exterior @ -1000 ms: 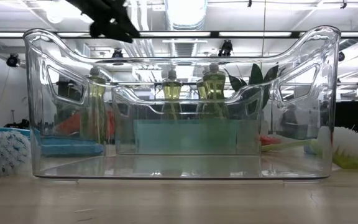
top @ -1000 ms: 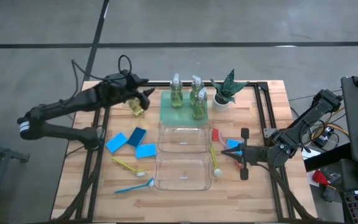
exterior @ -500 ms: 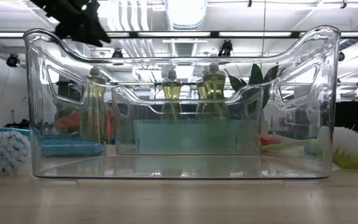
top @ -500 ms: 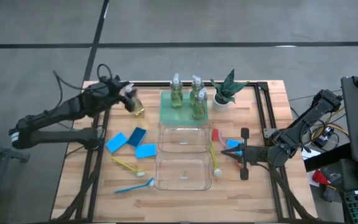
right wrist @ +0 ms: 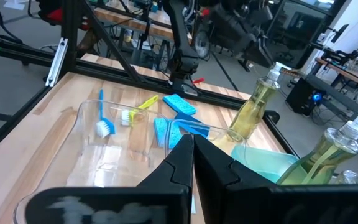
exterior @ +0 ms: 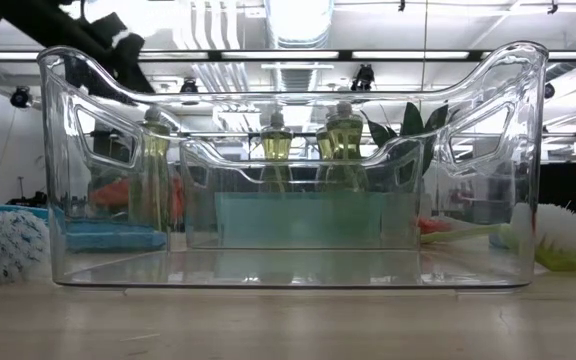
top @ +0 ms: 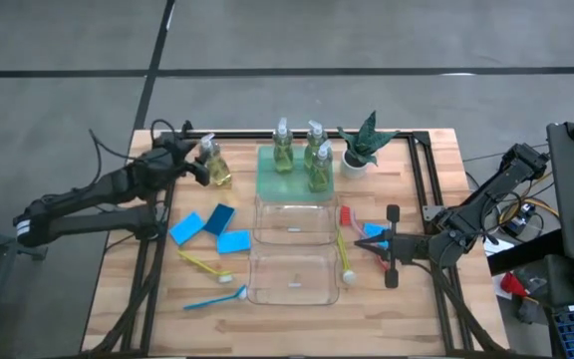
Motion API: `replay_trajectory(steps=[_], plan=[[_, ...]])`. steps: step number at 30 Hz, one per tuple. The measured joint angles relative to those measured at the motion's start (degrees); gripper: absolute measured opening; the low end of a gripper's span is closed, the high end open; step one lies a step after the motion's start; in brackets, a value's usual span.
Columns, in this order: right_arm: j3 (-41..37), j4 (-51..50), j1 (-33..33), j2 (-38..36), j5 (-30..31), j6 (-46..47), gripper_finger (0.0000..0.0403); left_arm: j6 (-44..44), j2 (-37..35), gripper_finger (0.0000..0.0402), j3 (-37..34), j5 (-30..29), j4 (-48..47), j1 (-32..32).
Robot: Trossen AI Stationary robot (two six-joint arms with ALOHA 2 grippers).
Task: Pick & Place Kitchen Sink Supplies
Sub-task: Put the transparent soap dispenser into the blue bin
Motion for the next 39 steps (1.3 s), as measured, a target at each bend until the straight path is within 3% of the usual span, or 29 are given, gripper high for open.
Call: replay_trajectory(steps=[9, 39], plan=[[0.0, 0.8, 0.0, 0.0, 0.1, -0.9, 0.0008, -0.2, 0.0, 0.0234, -2.9, -0.1, 2.4, 0.0], [0.0, 1.1, 0.0, 0.0, 0.1, -1.2, 0.0008, 6.5, 2.7, 0.0234, -14.7, -3.0, 30.6, 0.0]])
